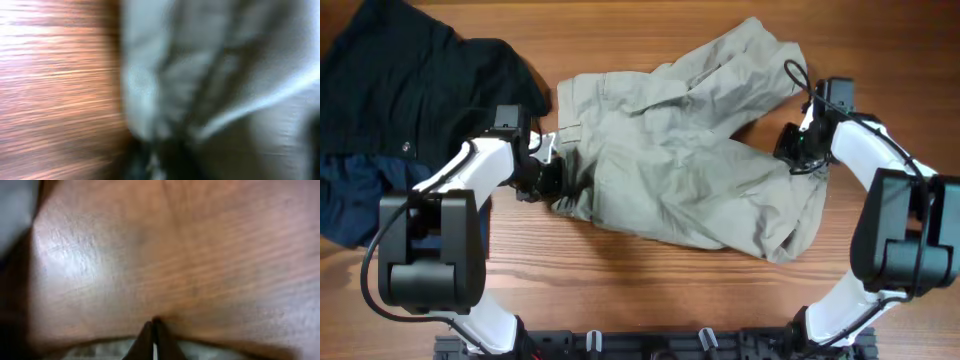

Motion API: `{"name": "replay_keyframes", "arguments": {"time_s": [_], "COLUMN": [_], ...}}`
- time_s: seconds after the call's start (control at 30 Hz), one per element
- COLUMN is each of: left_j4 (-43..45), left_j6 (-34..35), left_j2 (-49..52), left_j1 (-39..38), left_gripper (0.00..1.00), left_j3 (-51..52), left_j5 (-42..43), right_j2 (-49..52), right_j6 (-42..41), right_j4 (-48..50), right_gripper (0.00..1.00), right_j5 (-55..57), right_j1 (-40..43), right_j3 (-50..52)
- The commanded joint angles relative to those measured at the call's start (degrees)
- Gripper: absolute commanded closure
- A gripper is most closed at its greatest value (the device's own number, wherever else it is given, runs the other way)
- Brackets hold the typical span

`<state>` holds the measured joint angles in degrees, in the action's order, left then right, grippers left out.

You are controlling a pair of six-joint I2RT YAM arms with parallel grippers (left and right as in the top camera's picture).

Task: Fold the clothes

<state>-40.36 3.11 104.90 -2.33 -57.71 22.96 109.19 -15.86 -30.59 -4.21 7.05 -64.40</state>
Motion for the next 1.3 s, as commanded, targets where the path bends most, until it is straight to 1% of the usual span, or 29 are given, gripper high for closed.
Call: {"name": "replay_keyframes", "arguments": {"time_s": [0.0, 0.03, 0.1, 0.13, 0.2, 0.23, 0.33, 0.43, 0.53, 0.63, 0.77, 0.83, 0.93, 1.07, 1.13, 1.17, 1.27], "left_j4": [1.4, 1.6, 2.0, 1.8, -0.1, -1.7, -8.8, -10.7, -7.2, -5.4, -2.8, -2.0, -1.6, -1.4, -1.4, -1.4, -1.4], "left_j6": [0.4, 0.4, 0.4, 0.5, 2.1, 2.1, 2.1, 2.1, 2.1, 3.1, 4.3, 5.1, 5.1, 5.1, 5.1, 5.1, 5.1], "left_j2": [1.2, 1.2, 1.2, 1.2, 0.6, 0.0, -1.6, -4.6, -7.4, -7.4, -7.4, -7.4, -7.4, -7.4, -7.4, -7.4, -7.4], "left_j1": [-0.2, -0.2, -0.2, -0.2, -0.2, -0.2, -0.2, -0.2, -0.1, -0.1, -0.1, -0.1, -0.1, -0.1, -0.1, -0.1, -0.1], "left_gripper": [0.82, 0.96, 0.96, 0.96, 0.96, 0.96, 0.96, 0.96, 0.96, 0.96, 0.96, 0.96, 0.96, 0.96, 0.96, 0.96, 0.96], "left_j3": [1.2, 1.2, 1.2, 1.2, 1.2, 1.2, 1.2, 1.2, 1.2, 1.2, 1.2, 1.2, 1.2, 1.2, 1.2, 1.2, 1.2], "left_j5": [-3.5, -3.5, -3.5, -3.5, -2.8, -2.4, -2.4, -2.4, -2.7, -4.0, -4.6, -4.6, -4.6, -4.6, -4.6, -4.6, -4.6], "right_j2": [5.5, 5.1, 3.7, 2.8, 1.0, 0.2, -3.8, -4.8, -4.8, -4.8, -4.8, -4.7, -4.5, -4.4, -4.3, -4.0, -2.6], "right_j6": [-0.7, -0.6, 0.2, 2.8, 7.6, 9.9, 12.9, 14.2, 9.8, 9.4, 7.1, 4.4, -2.5, -8.5, -10.5, -11.3, -11.3], "right_j4": [-1.1, -4.3, -12.7, -18.6, -33.2, -37.0, -45.4, -49.2, -46.6, -43.5, -37.9, -33.1, -23.7, -17.7, -14.7, -10.9, -6.0], "right_gripper": [0.96, 0.96, 0.96, 0.96, 0.96, 0.96, 0.96, 0.96, 0.96, 0.96, 0.96, 0.96, 0.96, 0.96, 0.96, 0.96, 0.96], "right_j5": [4.4, 3.5, 0.1, -4.5, -12.0, -13.6, -14.1, -13.7, -11.5, -11.3, -11.3, -9.9, -3.7, 6.1, 10.9, 14.0, 17.3], "right_j1": [0.2, 0.2, 0.2, 0.1, -0.5, -0.9, -2.4, -4.4, -5.6, -5.6, -5.6, -5.6, -5.6, -5.6, -5.6, -5.6, -5.4], "right_j3": [-1.7, -4.7, -12.5, -17.2, -26.6, -28.7, -29.9, -29.6, -23.8, -14.6, -5.6, -2.1, 4.5, 8.7, 9.1, 9.1, 9.1]}}
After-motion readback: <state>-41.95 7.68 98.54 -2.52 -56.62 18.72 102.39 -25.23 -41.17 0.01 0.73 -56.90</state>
